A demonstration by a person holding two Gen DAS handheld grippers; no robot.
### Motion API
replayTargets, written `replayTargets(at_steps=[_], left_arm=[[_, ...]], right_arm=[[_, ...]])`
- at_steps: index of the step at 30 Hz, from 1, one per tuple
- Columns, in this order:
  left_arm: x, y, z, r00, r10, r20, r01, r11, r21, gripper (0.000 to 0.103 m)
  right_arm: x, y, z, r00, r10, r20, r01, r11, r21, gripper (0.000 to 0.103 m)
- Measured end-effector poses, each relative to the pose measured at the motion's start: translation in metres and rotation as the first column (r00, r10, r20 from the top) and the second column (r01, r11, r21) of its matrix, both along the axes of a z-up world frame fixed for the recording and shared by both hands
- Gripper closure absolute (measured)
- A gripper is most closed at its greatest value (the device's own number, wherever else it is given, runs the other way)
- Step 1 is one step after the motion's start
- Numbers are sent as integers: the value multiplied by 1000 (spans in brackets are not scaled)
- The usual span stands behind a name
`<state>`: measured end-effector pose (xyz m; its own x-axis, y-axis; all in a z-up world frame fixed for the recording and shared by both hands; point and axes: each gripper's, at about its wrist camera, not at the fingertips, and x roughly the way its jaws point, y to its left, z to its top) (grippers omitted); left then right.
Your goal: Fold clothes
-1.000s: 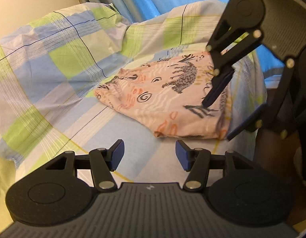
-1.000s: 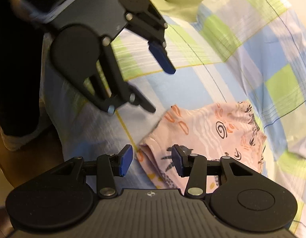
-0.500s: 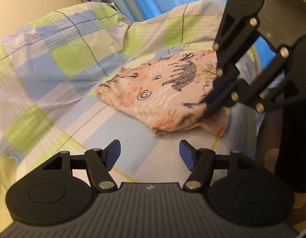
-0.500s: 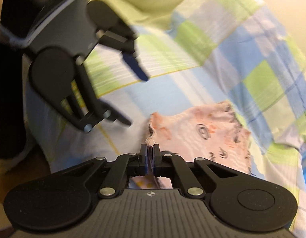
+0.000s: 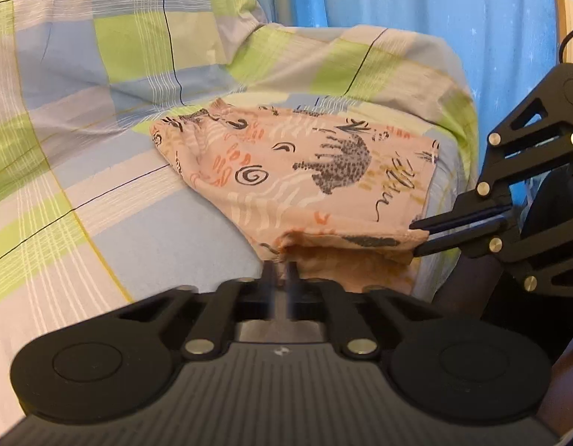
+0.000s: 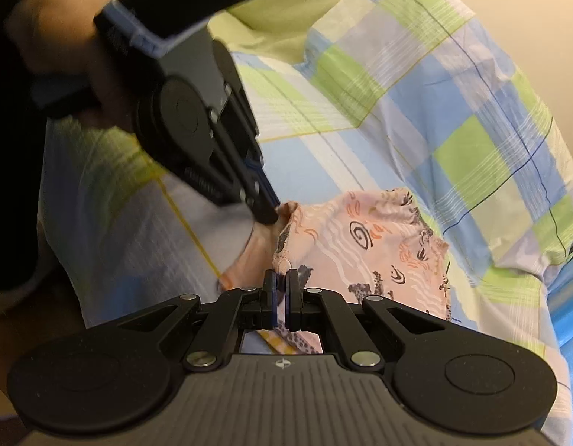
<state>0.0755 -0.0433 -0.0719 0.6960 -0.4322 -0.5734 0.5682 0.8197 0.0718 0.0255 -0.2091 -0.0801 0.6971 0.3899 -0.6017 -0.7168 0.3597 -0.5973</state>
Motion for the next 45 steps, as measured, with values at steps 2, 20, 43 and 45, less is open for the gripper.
replayTargets(at_steps=[2, 20, 43, 45], left_arm=[[-2, 2, 0, 1000, 4, 2, -4, 1000, 6, 101], [-2, 2, -3, 1000, 6, 16, -7, 1000, 26, 101], [-63, -79, -57, 766, -475, 434, 94, 750, 655, 49], [-52, -83, -57, 805, -442, 396, 109, 766, 634, 79]], right_arm=[[-4, 1, -10, 999, 29, 15, -28, 999, -31, 103], [-16, 10, -47, 966, 198, 165, -156, 959, -236, 58], [20, -25, 25, 994, 51, -96, -35, 986, 162, 103], [17, -28, 22, 995, 49, -84, -35, 987, 156, 103]])
